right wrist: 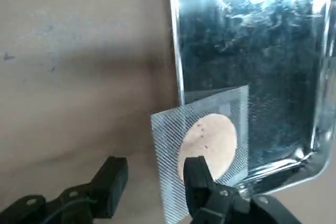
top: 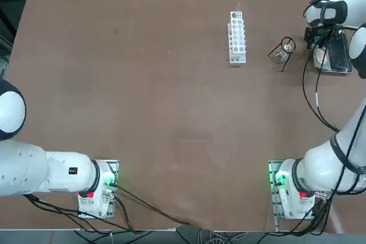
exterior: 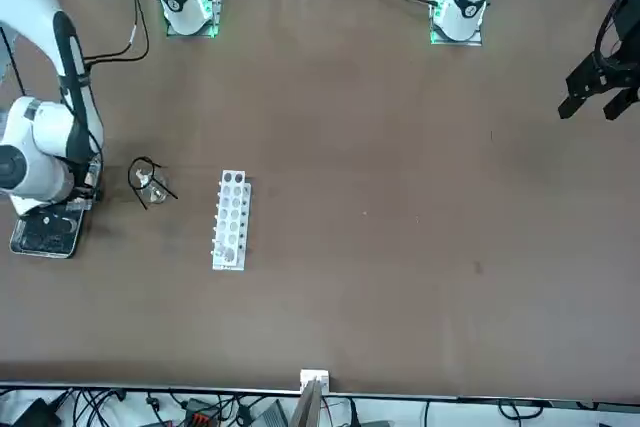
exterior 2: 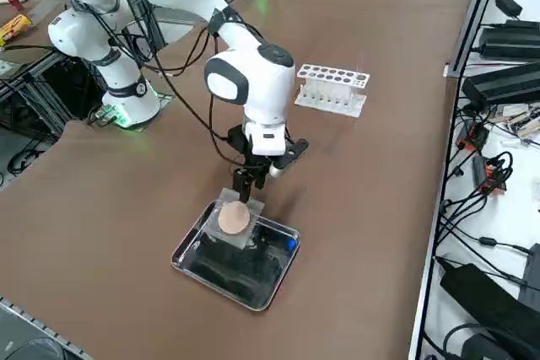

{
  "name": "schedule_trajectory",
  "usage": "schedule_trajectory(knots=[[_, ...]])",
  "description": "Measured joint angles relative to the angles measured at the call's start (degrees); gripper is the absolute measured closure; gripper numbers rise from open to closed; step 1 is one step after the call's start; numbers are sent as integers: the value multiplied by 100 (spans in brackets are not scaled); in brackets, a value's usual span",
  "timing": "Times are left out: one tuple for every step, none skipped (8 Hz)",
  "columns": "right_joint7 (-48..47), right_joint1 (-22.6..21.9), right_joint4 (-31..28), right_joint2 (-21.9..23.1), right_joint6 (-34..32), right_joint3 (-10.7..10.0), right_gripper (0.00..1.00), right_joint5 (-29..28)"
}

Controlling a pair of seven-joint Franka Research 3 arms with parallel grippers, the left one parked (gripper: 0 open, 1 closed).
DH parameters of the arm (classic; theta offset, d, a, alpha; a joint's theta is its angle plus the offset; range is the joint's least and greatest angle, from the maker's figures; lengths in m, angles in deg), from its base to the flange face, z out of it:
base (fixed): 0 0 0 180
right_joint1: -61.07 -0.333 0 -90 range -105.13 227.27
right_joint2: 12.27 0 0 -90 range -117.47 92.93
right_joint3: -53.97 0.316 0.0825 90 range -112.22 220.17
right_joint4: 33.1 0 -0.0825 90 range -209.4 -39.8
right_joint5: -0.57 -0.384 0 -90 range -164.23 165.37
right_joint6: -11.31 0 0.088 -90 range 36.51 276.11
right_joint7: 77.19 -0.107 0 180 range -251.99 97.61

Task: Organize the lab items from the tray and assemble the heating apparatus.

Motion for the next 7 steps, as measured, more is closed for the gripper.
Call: schedule_trajectory(knots=[[-3,-3,-1,-39,-10,-1,34,52],[-6,-1,-2,-78,-15,-3,34,159],[-8,6,-2,-109,-16,-5,34,290],[-8,15,-1,-142,-16,-7,33,390],[-8,20,-2,-177,-16,-9,34,451],[-8,26,-1,-205,-18,-12,34,480],[-8,30,-2,-237,-19,-15,34,531]])
